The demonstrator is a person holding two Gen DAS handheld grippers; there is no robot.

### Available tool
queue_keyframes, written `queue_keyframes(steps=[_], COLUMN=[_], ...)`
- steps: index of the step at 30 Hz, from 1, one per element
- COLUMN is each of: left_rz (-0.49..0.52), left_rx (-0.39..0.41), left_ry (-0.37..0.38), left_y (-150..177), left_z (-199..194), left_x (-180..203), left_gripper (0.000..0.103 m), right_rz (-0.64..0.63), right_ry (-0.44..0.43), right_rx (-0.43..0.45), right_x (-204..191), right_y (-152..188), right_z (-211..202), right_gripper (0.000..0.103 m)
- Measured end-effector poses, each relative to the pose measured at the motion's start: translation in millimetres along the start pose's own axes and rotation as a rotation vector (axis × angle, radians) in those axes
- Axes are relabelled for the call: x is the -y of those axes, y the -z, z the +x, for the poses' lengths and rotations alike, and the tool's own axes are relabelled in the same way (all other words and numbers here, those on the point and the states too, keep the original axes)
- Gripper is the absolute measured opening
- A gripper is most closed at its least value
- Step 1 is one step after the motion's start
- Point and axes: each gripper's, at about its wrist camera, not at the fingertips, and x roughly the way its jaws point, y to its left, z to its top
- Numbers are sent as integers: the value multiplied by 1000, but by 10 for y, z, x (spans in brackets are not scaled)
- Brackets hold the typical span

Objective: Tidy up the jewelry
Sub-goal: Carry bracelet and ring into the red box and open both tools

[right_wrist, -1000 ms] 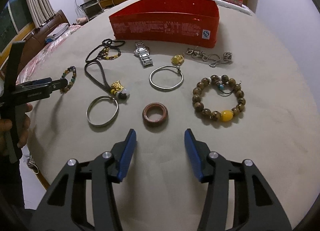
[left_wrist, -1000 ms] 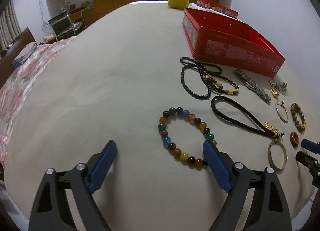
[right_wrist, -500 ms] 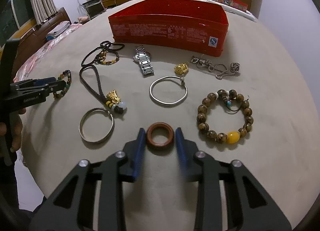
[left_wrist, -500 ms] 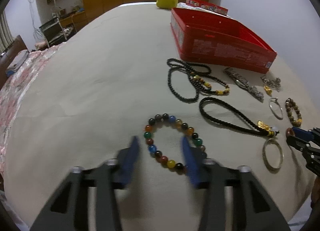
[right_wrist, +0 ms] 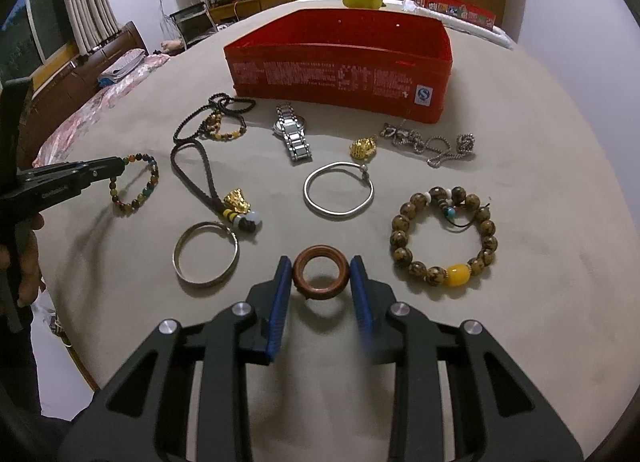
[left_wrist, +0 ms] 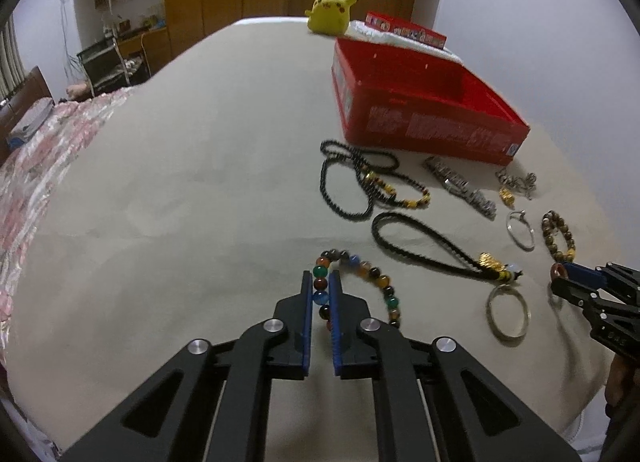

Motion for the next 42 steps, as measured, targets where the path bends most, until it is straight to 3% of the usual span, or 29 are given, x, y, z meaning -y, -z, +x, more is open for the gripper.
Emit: queue_keyframes(steps=[14,26,33,42], left_rz=[65,139,190,234], left_rx=[106,150,168,179], left_ry=[37,84,129,157], left_y=[-267,-709,-1112,-1770], left_z=[-478,-555,-497,-141], left_x=[260,493,680,893], left_gripper=[7,7,7,7], right_rz=[12,-55,-84,-83], right_ry=[-12,-9,-9,-26], right_rx=[72,112,104,45], right_x=[108,289,465,762], right_y=[-161,-641,-1090,-1704], right_z=[-405,-557,-414,45], right_gripper=[29,29,29,29])
